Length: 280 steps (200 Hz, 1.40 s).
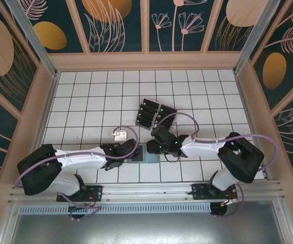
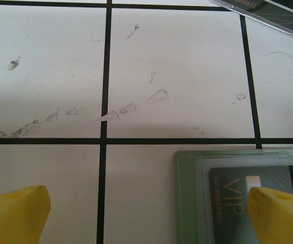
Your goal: Put the credit cards into the card holder
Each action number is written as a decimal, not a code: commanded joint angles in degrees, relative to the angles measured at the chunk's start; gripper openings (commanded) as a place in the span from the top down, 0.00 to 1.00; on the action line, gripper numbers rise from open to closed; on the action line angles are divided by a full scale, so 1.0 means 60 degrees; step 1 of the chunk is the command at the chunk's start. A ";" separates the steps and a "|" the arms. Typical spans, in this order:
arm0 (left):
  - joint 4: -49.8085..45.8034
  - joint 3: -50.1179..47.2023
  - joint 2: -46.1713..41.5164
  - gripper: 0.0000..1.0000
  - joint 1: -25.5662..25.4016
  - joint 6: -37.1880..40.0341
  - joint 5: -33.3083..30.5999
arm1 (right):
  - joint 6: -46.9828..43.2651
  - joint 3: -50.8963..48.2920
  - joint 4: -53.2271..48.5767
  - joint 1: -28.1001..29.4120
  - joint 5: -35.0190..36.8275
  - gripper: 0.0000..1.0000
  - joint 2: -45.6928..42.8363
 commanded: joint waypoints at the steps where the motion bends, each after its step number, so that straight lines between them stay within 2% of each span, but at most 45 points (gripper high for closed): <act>1: -0.0025 0.0100 -0.0012 0.01 0.0000 0.0167 -0.0032 | -0.0095 -0.0148 0.0012 -0.0027 0.0298 0.54 0.0111; 154: 0.0395 -0.0075 -0.0037 0.01 -0.0004 0.0272 0.0202 | 0.1524 -0.1146 0.2675 -0.0155 -0.2145 0.55 -0.0115; 219: 0.0517 -0.0632 -0.0755 0.01 -0.0011 0.0055 0.0212 | 0.1678 -0.1063 0.2726 -0.0118 -0.2202 0.55 -0.0025; 280: 0.0430 -0.1159 -0.1249 0.01 0.0003 0.0113 0.0355 | 0.1534 -0.0797 0.2103 0.0022 -0.1674 0.54 0.0179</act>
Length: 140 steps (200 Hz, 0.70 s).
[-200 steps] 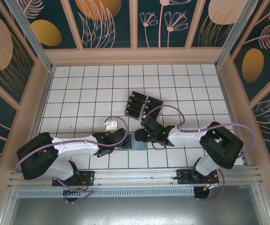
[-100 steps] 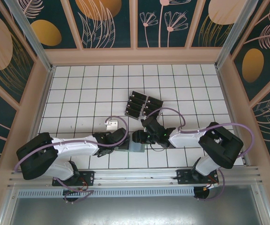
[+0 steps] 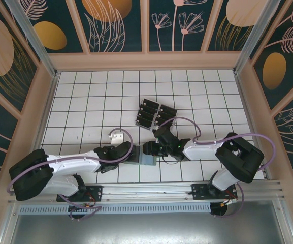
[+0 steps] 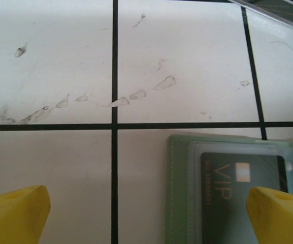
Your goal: Put the credit cards into the card holder
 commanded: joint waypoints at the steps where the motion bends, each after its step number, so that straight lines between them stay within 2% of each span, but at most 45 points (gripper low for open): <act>1: 0.0058 -0.0253 -0.0229 0.01 0.0000 -0.0050 0.0108 | -0.0043 0.0228 -0.0389 0.0116 0.0315 0.54 0.0157; 70: 0.0424 -0.0308 -0.0162 0.01 -0.0002 0.0225 0.0419 | -0.0349 0.1173 -0.0668 0.0101 0.0168 0.54 0.0909; 140: 0.0541 -0.0361 -0.0274 0.01 -0.0004 0.0163 0.0370 | -0.0637 0.1347 -0.2344 0.0146 0.1212 0.54 -0.0690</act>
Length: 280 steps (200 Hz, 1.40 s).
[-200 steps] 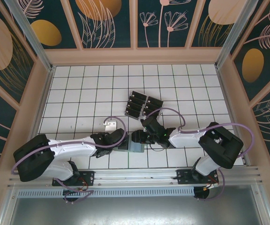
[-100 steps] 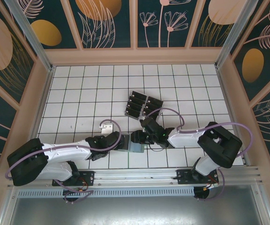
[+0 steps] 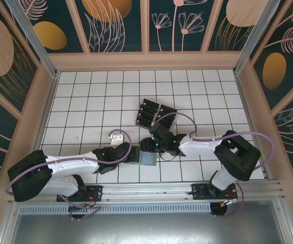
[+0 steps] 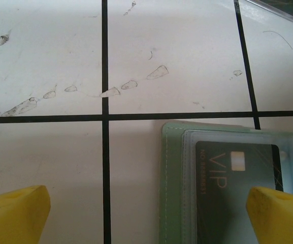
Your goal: Put the credit cards into the card holder
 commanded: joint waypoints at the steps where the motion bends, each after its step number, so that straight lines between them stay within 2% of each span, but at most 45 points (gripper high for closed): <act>1: 0.0133 -0.0101 -0.0134 0.01 -0.0004 0.0090 0.0023 | -0.0195 0.0102 -0.0877 0.0091 0.0693 0.54 -0.0812; 44: 0.0147 -0.0037 -0.0003 0.01 0.0004 0.0287 0.0103 | 0.0059 -0.0389 -0.0781 0.0178 0.0787 0.54 -0.1269; 135: 0.0013 -0.0025 -0.0143 0.01 -0.0018 0.0472 0.0106 | 0.0028 -0.0428 0.0108 0.0251 0.0336 0.54 0.0545; 209: 0.0570 -0.0010 0.0238 0.01 -0.0273 0.0638 0.0205 | 0.0497 -0.0469 0.1270 0.0265 -0.0432 0.55 0.0788; 280: 0.1031 -0.0647 -0.0767 0.01 -0.0628 0.0341 0.0216 | 0.0857 -0.0549 0.1711 0.0270 -0.0539 0.55 0.0874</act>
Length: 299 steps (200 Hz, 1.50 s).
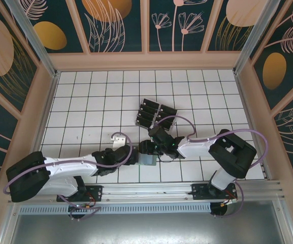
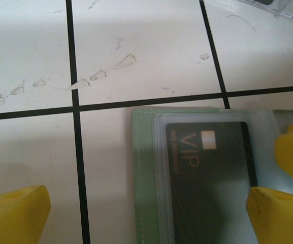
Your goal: Put the credit cards into the card holder
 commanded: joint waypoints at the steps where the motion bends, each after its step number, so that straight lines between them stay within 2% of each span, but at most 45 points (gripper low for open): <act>1: 0.0457 -0.0252 -0.0398 0.01 -0.0146 -0.0115 0.0061 | 0.0289 -0.0146 0.0366 0.0086 -0.0160 0.55 0.0191; 92: 0.0657 -0.0182 -0.0217 0.01 -0.0849 0.0011 -0.0187 | 0.0533 0.0045 0.0564 0.0086 -0.0263 0.55 0.0460; 150: -0.0904 -0.0371 -0.1012 0.01 -0.0889 -0.1024 -0.0971 | 0.0572 -0.0045 0.0621 0.0078 -0.0249 0.55 0.0394; 172: -0.0661 -0.0640 -0.1381 0.01 -0.0895 -0.0864 -0.0739 | 0.0600 -0.0056 0.0664 0.0094 -0.0252 0.55 0.0393; 237: 0.0896 -0.1268 -0.2545 0.01 -0.0909 0.0747 0.0816 | 0.0777 -0.0027 0.0829 0.0091 -0.0257 0.55 0.0549; 266: 0.1112 -0.1257 -0.2381 0.01 -0.0911 0.0998 0.1128 | 0.0860 -0.0027 0.0928 0.0091 -0.0288 0.55 0.0620; 299: 0.1280 -0.1076 -0.1881 0.01 -0.0907 0.1043 0.0968 | 0.0886 -0.0027 0.0974 0.0091 -0.0321 0.55 0.0629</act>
